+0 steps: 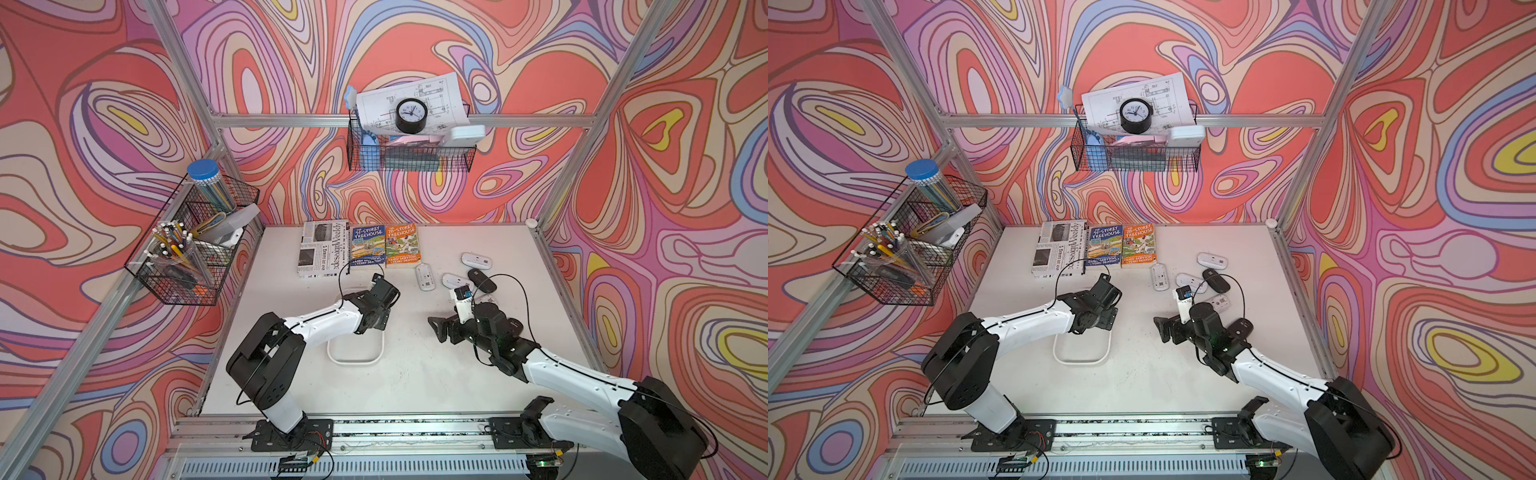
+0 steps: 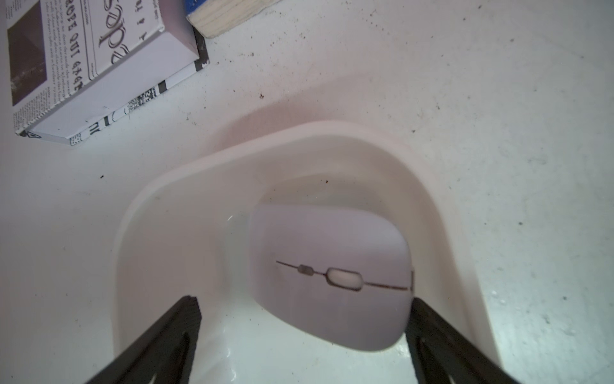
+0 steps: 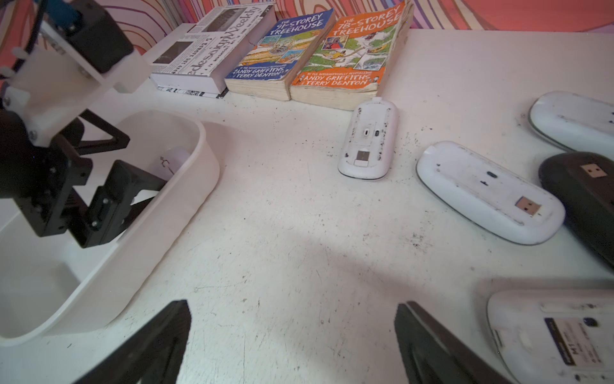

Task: Put the mouse in the storage box
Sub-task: Place the mouse in the storage box, then pick up the mouse from the center of the board.

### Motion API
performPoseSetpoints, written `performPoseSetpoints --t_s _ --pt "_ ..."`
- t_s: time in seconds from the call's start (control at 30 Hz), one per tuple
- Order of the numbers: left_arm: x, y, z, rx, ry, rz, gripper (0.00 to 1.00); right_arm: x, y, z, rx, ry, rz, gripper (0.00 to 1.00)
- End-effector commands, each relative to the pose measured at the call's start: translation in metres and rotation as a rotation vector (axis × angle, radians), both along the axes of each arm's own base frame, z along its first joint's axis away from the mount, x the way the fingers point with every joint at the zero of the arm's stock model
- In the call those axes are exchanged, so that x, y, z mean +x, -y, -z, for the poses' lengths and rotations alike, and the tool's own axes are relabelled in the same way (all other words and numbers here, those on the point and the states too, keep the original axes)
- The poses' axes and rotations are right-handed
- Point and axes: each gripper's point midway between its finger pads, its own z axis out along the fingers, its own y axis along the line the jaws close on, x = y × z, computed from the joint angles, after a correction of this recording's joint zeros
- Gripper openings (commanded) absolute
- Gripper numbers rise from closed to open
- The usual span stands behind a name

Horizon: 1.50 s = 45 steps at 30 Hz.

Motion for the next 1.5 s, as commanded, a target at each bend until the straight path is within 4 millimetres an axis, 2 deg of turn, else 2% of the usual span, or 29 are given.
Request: performPoseSetpoints --t_s 0.0,0.17,0.3,0.4,0.47,0.57,0.7,0.87,0.97,1.13,1.33,1.47 --pt "-0.007 0.001 -0.009 -0.045 -0.010 -0.006 0.95 0.009 0.007 -0.008 0.005 -0.008 0.087 0.98" --pt "-0.010 0.001 -0.021 -0.072 -0.001 -0.006 0.98 0.016 0.017 -0.012 0.005 -0.024 0.170 0.98" --pt "-0.014 0.001 -0.038 -0.106 0.013 -0.012 0.98 0.022 0.024 -0.017 -0.015 -0.046 0.234 0.98" --pt "-0.018 -0.003 -0.063 -0.133 0.029 -0.027 0.98 0.032 0.031 -0.018 -0.036 -0.102 0.296 0.98" --pt "-0.024 -0.005 -0.087 -0.182 0.042 -0.029 0.97 0.041 0.034 -0.016 -0.051 -0.166 0.314 0.98" --pt "-0.037 -0.010 -0.121 -0.256 0.075 -0.012 0.96 0.056 0.030 -0.011 -0.059 -0.256 0.290 0.98" --pt "-0.060 -0.024 -0.146 -0.340 0.083 -0.006 0.95 0.084 0.030 0.001 -0.058 -0.369 0.306 0.97" --pt "-0.092 -0.044 -0.153 -0.387 0.076 -0.025 0.94 0.117 0.006 0.017 -0.087 -0.460 0.250 0.90" --pt "-0.106 -0.053 -0.152 -0.417 0.080 -0.040 0.93 0.137 -0.007 0.033 -0.112 -0.510 0.236 0.85" --pt "-0.121 -0.064 -0.142 -0.425 0.076 -0.056 0.92 0.161 -0.012 0.058 -0.164 -0.559 0.261 0.86" --pt "-0.128 -0.072 -0.129 -0.404 0.060 -0.075 0.92 0.173 -0.014 0.078 -0.211 -0.582 0.270 0.87" --pt "-0.128 -0.070 -0.130 -0.414 0.067 -0.068 0.92 0.174 -0.017 0.091 -0.264 -0.594 0.258 0.86"
